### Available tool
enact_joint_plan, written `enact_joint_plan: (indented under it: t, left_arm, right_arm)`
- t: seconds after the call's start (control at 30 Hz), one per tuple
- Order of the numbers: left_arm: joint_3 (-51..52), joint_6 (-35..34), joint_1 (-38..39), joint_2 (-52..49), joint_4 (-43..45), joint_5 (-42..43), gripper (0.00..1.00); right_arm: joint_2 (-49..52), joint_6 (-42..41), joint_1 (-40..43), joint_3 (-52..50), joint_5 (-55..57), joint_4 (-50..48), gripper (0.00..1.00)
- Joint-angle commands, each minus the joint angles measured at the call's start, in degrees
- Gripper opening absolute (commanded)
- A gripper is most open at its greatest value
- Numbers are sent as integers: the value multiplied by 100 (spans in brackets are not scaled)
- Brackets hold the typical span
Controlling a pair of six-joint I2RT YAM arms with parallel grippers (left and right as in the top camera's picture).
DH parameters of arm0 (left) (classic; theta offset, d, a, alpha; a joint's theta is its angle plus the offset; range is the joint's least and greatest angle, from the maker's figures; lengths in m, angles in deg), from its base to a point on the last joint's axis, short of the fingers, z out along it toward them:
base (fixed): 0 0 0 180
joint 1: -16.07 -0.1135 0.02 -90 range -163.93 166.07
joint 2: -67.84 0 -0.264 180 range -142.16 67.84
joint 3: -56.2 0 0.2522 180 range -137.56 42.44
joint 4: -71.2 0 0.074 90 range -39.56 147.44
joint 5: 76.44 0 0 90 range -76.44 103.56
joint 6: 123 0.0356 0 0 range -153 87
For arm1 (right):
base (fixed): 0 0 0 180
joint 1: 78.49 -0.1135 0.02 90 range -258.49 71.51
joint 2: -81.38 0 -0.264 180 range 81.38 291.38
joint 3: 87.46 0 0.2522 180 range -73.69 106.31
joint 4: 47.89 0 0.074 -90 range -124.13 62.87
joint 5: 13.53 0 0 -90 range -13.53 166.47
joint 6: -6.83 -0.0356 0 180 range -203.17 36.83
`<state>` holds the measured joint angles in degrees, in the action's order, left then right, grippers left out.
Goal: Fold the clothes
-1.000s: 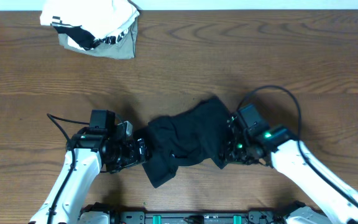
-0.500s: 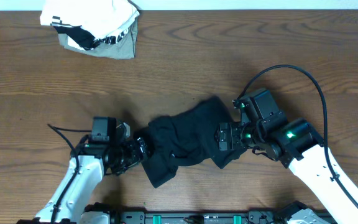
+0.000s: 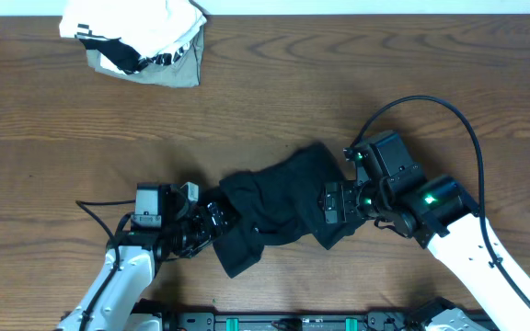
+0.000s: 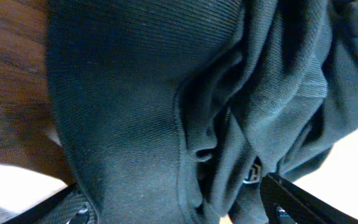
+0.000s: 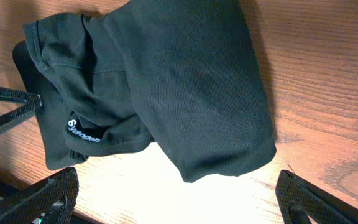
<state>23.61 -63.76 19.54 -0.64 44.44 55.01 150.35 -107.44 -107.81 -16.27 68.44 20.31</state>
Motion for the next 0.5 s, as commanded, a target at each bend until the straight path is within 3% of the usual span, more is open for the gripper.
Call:
enact_joint_plan:
  t: [0.0,0.37,0.47]
  left_arm:
    - [496,-240,9,-192,-46,-286,85]
    - [544,-647,9,-192,389,-332,85]
    - [544,-710,9,-192,476,-332,85]
  right_arm:
    - [-2,103,55,52,55,4,99]
    - [166,118,39,52,-468,-761,99]
    - [452,63,-20,52,-807,-1147,81]
